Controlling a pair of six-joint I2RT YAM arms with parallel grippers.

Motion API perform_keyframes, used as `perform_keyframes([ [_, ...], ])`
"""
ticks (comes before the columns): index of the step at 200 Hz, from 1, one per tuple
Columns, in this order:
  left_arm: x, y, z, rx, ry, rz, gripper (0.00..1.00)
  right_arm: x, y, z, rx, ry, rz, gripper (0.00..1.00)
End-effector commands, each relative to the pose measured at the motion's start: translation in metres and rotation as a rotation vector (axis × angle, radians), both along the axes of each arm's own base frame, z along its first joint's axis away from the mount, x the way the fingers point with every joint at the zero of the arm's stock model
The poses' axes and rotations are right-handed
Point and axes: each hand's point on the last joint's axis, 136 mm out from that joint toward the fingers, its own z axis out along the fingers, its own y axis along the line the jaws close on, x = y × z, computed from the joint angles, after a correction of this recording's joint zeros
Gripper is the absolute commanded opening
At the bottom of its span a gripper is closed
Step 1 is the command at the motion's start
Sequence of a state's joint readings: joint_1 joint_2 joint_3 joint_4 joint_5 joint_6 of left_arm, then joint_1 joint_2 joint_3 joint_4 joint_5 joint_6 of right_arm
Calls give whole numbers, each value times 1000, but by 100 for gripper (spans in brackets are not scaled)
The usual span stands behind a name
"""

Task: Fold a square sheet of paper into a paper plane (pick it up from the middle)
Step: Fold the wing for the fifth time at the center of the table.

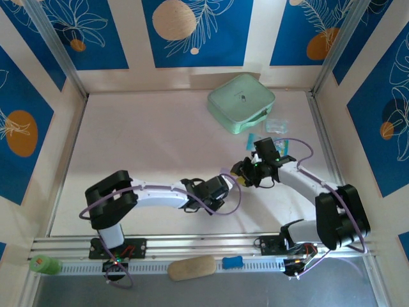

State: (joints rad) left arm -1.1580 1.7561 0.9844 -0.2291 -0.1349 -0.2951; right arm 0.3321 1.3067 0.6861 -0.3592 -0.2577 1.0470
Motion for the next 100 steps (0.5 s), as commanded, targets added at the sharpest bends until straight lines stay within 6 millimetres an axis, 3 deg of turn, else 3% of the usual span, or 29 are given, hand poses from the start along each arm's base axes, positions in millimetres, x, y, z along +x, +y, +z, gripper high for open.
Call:
perform_keyframes([
  [1,-8,-12,-2,-79,120,-9,0,-6,-7,6,-2,-15,-2,39],
  [66,-7,-16,-9,-204,293,36,0,-7,-9,12,17,-54,2,36],
  [100,-4,-18,-7,-285,353,64,0,-8,-10,5,-13,-105,9,33],
])
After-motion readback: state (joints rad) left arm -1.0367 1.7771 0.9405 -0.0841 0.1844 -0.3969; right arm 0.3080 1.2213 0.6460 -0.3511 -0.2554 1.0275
